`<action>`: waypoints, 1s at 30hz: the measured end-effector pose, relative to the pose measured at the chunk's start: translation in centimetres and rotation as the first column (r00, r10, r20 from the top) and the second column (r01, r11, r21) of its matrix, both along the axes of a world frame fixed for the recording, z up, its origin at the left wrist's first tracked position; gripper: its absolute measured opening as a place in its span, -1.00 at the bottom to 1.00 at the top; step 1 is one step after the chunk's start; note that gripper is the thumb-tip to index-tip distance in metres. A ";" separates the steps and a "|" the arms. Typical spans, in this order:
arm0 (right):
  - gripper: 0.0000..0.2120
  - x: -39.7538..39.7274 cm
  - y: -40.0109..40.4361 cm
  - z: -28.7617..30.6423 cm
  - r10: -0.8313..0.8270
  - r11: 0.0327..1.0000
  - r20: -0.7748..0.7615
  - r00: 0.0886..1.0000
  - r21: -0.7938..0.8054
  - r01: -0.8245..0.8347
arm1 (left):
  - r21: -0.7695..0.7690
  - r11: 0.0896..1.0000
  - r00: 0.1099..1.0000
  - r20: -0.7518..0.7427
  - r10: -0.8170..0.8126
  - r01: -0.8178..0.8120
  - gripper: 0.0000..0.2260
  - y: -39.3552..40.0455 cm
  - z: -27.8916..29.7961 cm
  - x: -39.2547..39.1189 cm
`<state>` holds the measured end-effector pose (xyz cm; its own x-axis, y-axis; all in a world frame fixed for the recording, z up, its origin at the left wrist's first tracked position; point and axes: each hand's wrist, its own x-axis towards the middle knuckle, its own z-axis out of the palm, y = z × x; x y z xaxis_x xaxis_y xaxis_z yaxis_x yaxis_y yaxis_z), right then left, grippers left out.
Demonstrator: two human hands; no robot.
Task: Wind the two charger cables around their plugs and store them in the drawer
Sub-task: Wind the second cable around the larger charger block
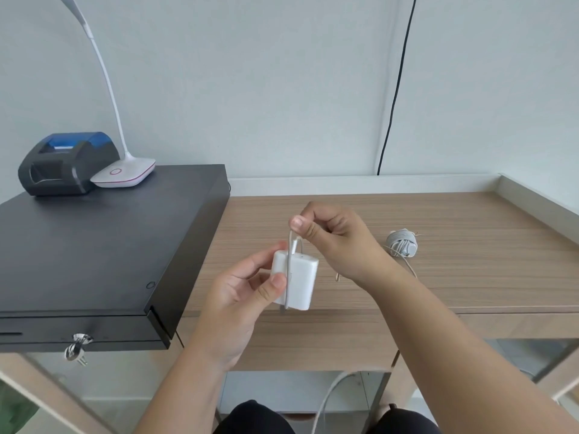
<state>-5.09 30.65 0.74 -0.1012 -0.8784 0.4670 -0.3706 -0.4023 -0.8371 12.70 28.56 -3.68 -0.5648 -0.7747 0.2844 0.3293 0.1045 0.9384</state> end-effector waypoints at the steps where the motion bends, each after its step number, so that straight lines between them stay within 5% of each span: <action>1: -0.69 0.0 -0.1 -0.3 0.025 0.999 0.012 1.000 0.034 -0.026 | -0.013 1.000 1.000 -0.001 -0.009 0.009 -0.51 0.0 0.1 0.1; 10: -0.62 1.3 1.3 -4.3 0.002 0.982 0.172 0.985 0.187 -0.034 | 0.135 0.989 0.959 -0.265 0.100 -0.066 -0.46 -1.0 1.5 -0.9; 14: -0.64 1.8 2.7 -4.7 -0.122 0.973 -0.135 0.983 0.180 0.145 | 0.205 0.961 0.947 -0.227 0.229 -0.184 -0.67 -1.8 1.6 -1.9; 21: -0.76 0.9 4.3 -2.4 -0.146 0.948 -0.572 0.808 0.153 0.279 | 0.170 0.919 0.921 -0.106 0.376 -0.356 -0.72 -2.1 0.4 -3.4; 30: -0.79 -0.3 4.7 0.3 -0.045 0.968 -0.705 0.708 0.145 0.206 | 0.000 0.912 0.912 -0.003 0.409 -0.409 -0.59 -1.4 -0.4 -4.0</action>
<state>-5.38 35.30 1.04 0.0631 -0.9613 0.2682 -0.9106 -0.1654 -0.3788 8.69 27.16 -4.09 -0.1974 -0.9377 0.2860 0.2598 0.2312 0.9376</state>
